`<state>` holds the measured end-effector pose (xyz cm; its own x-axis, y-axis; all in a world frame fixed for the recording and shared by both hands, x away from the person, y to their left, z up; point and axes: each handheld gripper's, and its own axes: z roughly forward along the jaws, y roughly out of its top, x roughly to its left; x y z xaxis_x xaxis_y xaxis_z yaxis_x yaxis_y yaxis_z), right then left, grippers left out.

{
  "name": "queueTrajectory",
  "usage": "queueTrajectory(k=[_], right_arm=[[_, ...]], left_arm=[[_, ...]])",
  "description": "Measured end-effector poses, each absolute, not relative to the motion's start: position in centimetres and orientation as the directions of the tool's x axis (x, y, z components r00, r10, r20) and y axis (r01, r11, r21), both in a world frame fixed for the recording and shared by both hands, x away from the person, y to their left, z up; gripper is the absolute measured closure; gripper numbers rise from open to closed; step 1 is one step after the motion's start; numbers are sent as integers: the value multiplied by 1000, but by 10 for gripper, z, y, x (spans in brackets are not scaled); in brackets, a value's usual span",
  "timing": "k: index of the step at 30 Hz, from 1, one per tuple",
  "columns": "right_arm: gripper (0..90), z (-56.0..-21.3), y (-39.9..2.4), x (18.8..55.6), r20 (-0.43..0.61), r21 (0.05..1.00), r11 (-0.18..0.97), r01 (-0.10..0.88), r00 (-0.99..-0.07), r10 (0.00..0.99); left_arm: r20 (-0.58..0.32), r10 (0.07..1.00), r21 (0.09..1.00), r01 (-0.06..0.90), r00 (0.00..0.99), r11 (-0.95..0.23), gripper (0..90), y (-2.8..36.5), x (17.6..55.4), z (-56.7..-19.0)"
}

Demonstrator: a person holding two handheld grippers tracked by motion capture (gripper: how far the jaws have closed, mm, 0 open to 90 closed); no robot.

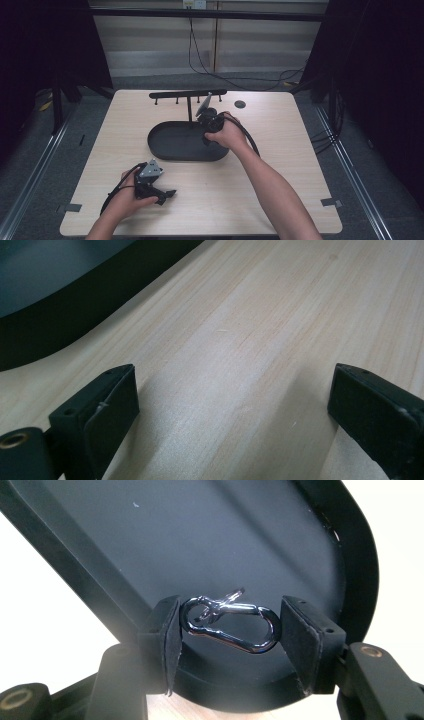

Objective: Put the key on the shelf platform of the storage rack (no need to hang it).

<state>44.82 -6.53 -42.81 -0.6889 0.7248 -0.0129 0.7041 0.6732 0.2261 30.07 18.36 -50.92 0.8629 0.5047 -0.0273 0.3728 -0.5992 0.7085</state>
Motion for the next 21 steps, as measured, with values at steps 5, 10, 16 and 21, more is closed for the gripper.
queueTrajectory(k=[5,10,16,21], right_arm=[[438,-432,-64,450,-15,231,672,704,-688,725],[438,-437,-64,451,-19,231,674,702,-689,724],[438,-442,-63,451,-19,230,668,708,-683,730],[438,-445,-64,453,-7,226,664,713,-680,733]], left_arm=[[-27,502,707,371,864,-602,59,184,301,-509],[-26,502,707,371,865,-602,59,184,300,-509],[-26,502,707,370,865,-602,59,184,300,-509],[-27,501,708,370,865,-602,59,184,300,-509]])
